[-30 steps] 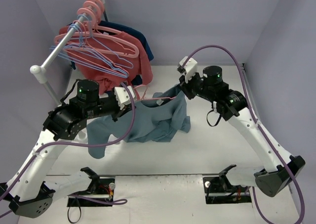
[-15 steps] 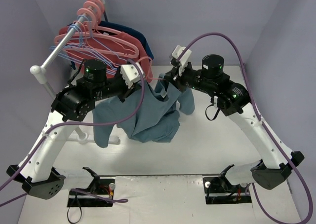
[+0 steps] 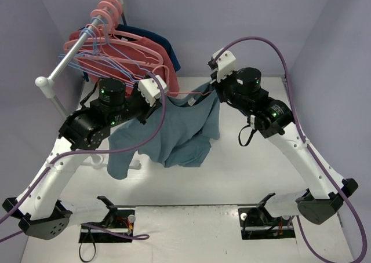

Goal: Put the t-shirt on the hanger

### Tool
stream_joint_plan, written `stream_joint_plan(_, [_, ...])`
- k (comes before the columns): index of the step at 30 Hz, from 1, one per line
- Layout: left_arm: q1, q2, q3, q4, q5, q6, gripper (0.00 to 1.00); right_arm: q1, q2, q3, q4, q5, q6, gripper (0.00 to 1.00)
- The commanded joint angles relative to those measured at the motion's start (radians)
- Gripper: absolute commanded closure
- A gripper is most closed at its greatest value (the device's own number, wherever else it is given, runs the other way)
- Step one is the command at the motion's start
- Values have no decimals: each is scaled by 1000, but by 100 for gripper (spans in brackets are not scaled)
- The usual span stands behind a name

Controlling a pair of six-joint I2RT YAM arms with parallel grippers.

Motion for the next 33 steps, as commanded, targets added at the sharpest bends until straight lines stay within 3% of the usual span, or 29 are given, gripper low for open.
stream_joint_plan(1, [-57, 8, 15, 105, -17, -21, 100, 0, -17, 33, 84, -5, 38, 100])
stream_joint_plan(15, [-90, 65, 5, 249, -99, -2, 100, 32, 19, 67, 90, -226, 142, 100])
stream_joint_plan(20, [-88, 53, -97, 348, 36, -6, 100, 46, 29, 43, 107, -270, 151, 100])
stream_joint_plan(27, [-83, 7, -250, 500, -60, -50, 100, 66, 29, -14, 124, -272, 173, 99])
stream_joint_plan(33, [-73, -89, -434, 748, -31, -59, 100, 65, 31, -75, 130, -258, 164, 96])
